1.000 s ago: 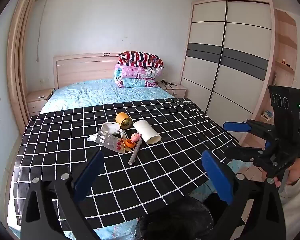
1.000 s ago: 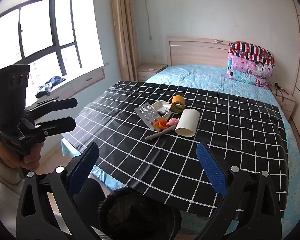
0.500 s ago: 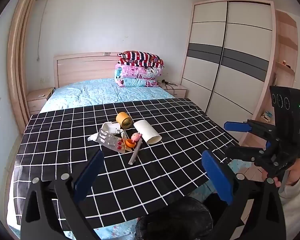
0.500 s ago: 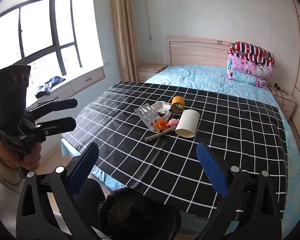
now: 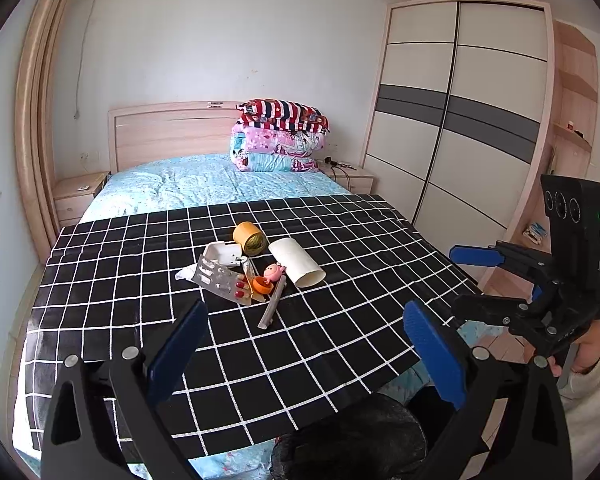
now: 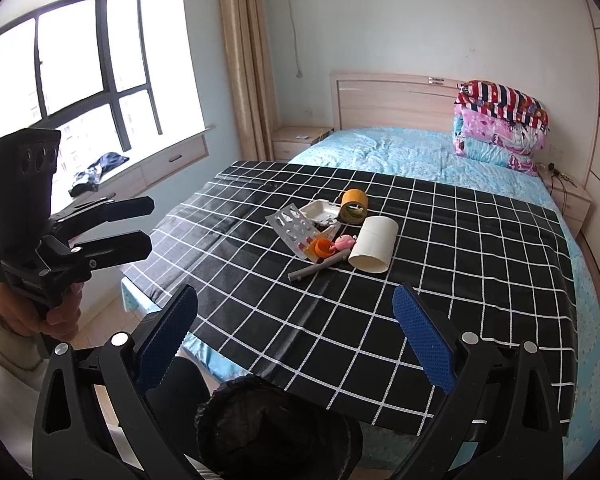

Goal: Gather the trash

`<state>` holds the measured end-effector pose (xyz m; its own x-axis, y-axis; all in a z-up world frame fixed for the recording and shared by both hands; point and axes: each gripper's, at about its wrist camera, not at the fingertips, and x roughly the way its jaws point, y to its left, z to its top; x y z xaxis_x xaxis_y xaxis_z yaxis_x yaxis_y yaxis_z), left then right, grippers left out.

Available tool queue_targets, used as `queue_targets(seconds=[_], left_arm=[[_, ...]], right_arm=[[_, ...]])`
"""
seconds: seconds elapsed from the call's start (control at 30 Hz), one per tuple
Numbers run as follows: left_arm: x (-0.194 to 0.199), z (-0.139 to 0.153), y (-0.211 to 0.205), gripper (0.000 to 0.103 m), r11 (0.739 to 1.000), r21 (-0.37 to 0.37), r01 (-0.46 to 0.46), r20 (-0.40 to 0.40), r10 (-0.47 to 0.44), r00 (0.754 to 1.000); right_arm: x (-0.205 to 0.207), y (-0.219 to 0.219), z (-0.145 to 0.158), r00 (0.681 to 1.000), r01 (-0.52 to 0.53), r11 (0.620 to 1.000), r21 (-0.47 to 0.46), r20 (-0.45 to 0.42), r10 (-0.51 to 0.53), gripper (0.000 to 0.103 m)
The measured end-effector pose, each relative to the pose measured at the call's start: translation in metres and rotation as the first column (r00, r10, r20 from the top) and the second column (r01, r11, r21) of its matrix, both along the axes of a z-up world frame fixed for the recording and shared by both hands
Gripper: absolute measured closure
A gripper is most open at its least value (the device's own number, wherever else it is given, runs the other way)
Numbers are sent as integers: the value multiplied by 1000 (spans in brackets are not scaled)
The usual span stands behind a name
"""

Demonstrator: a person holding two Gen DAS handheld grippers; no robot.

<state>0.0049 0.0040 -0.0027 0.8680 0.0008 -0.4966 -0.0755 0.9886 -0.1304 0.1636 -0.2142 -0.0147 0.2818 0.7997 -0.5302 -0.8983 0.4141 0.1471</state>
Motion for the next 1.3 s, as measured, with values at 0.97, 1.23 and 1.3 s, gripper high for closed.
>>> queue_targets(seconds=[0.97,1.23,1.3], left_arm=[[6,-6,14,8,999,-34,-26,-23,25,999],[8,-7,18,8,999,-41,-25,-23,25,999],[9,-8,20,8,999,-44,-28,-26,27,999]], right_arm=[[8,-1,4,1000,29,1000,-10,-3,-29,4],[12,4,4,1000,25,1000,-11,-5,-26,4],[14,6,3,1000,26,1000,-14,-8,-26,4]])
